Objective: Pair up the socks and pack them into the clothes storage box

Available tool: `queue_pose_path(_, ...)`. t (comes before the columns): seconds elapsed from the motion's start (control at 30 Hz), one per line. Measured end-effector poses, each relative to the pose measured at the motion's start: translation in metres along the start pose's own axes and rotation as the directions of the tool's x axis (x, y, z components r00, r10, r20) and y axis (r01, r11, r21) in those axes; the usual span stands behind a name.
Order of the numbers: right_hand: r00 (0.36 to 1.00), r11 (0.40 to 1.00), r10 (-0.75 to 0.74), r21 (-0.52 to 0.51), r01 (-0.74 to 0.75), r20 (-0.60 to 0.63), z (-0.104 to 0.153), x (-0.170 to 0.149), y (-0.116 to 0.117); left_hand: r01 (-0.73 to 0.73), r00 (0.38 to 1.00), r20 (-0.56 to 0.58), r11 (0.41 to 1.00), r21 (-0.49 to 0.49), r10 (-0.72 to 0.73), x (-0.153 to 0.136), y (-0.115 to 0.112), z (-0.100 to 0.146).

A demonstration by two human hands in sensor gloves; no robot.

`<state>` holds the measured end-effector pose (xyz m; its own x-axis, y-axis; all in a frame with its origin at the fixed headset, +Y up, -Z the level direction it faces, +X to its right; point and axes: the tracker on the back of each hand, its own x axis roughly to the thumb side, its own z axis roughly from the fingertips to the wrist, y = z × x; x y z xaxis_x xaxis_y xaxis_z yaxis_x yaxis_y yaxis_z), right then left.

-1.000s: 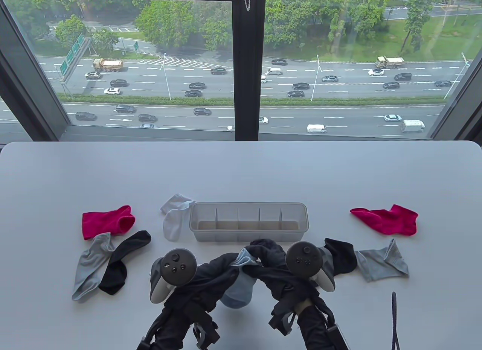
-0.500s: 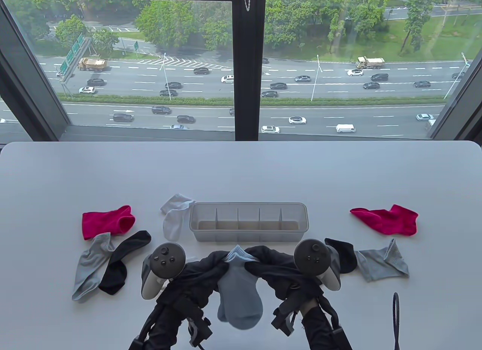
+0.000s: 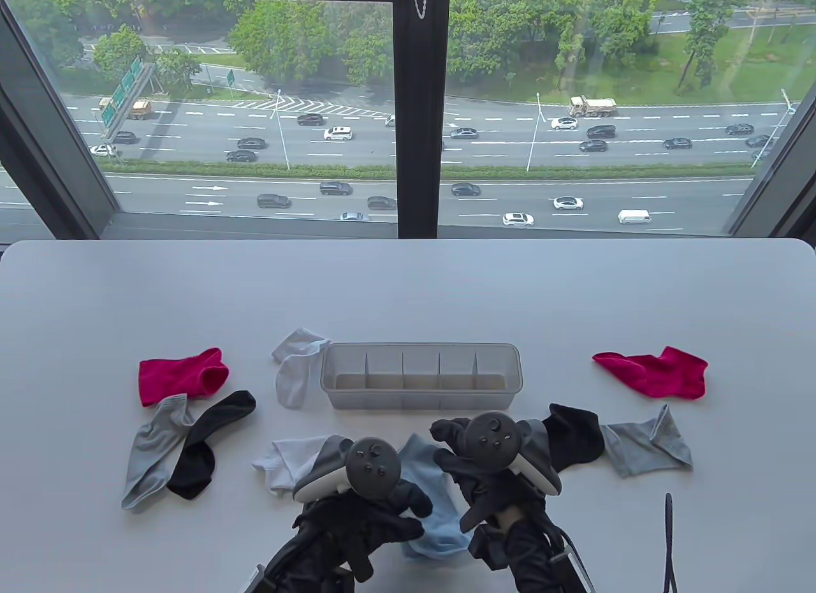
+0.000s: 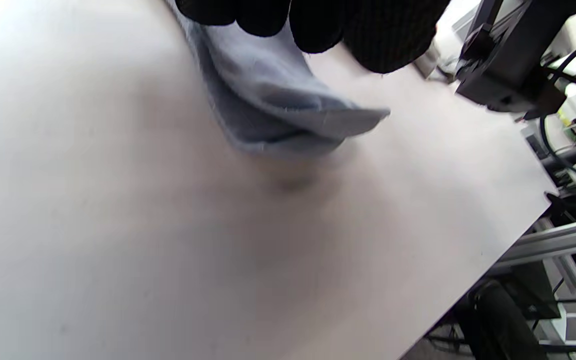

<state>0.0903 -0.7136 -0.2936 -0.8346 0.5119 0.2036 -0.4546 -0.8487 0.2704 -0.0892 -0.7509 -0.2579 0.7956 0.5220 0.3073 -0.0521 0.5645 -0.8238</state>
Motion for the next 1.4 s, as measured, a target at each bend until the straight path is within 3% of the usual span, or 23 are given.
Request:
queue_pose_path(0.07,0.999,0.998,0.037,0.048,-0.037,0.003,0.000,0.000,-0.001,0.062,0.995,-0.070,0.994,-0.095,-0.069,-0.003,-0.011,-0.010)
queue_pose_path(0.2,0.999,0.964,0.053,0.260,-0.054,0.010,-0.003,-0.002,0.008,0.146,0.975,-0.158,0.987,-0.068,-0.155,-0.008,-0.015,-0.019)
queue_pose_path(0.33,1.000,0.855,0.031,0.518,-0.027,0.001,-0.006,-0.006,0.027,0.233,0.963,-0.187,0.945,0.230,-0.192,-0.009,-0.005,-0.017)
queue_pose_path(0.4,1.000,0.823,-0.011,0.567,0.014,-0.009,-0.006,-0.007,0.032,0.160,0.981,-0.148,0.958,0.236,-0.128,-0.014,-0.001,-0.016)
queue_pose_path(0.57,0.993,0.806,-0.113,0.582,0.102,-0.018,-0.008,-0.010,0.045,-0.025,0.996,-0.078,0.965,0.263,0.047,-0.026,0.002,-0.012)
queue_pose_path(0.7,0.995,0.882,-0.087,0.461,0.098,-0.045,-0.010,-0.011,0.054,-0.181,0.980,-0.031,0.938,0.295,0.198,-0.033,-0.001,-0.012)
queue_pose_path(0.77,0.995,0.849,-0.086,0.518,0.100,-0.051,-0.011,-0.012,0.059,-0.172,0.981,-0.046,0.956,0.238,0.188,-0.034,-0.003,-0.014)
queue_pose_path(0.93,0.992,0.870,-0.106,0.477,0.129,-0.074,-0.011,-0.010,0.062,-0.054,0.989,-0.103,0.912,0.407,0.104,-0.026,0.002,-0.012)
queue_pose_path(1.0,0.993,0.888,-0.105,0.443,0.121,-0.060,-0.010,-0.010,0.060,-0.068,0.988,-0.102,0.918,0.392,0.116,-0.027,0.001,-0.012)
queue_pose_path(1.13,0.995,0.853,-0.094,0.513,0.094,-0.026,-0.010,-0.012,0.059,-0.108,0.985,-0.080,0.916,0.387,0.150,-0.031,0.002,-0.011)
queue_pose_path(1.23,0.999,0.904,-0.035,0.426,0.035,-0.008,-0.011,-0.010,0.059,-0.127,0.984,-0.066,0.908,0.400,0.167,-0.032,0.003,-0.010)
queue_pose_path(1.4,0.993,0.907,-0.107,0.405,0.118,-0.050,-0.012,-0.013,0.060,-0.114,0.987,-0.070,0.935,0.335,0.146,-0.031,-0.002,-0.011)
